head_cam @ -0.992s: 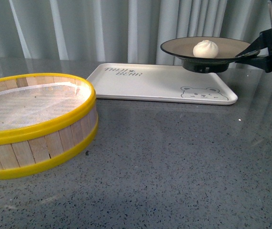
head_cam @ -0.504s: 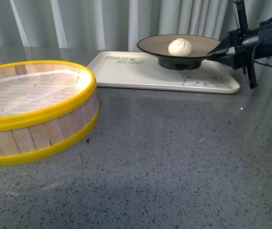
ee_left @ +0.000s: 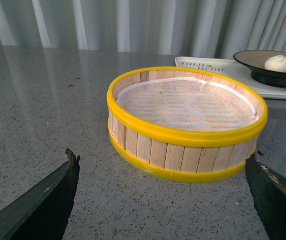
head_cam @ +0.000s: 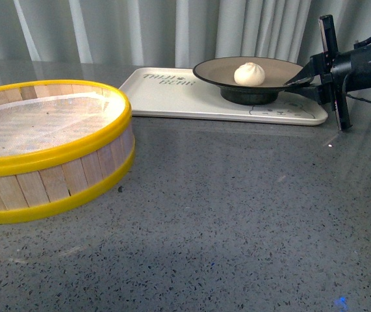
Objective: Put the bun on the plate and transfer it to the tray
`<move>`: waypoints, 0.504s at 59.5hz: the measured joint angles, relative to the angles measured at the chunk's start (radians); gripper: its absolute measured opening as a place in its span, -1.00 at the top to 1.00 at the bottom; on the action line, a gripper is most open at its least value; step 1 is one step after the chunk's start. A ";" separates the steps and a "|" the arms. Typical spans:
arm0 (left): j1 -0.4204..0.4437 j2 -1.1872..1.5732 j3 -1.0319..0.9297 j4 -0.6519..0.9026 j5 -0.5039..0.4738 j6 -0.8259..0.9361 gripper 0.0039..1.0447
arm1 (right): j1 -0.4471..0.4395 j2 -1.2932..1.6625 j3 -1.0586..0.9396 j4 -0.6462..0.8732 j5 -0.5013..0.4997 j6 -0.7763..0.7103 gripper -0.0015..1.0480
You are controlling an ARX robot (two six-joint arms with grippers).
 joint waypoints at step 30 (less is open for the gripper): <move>0.000 0.000 0.000 0.000 0.000 0.000 -0.88 | -0.001 -0.051 -0.006 -0.021 0.073 0.039 -0.88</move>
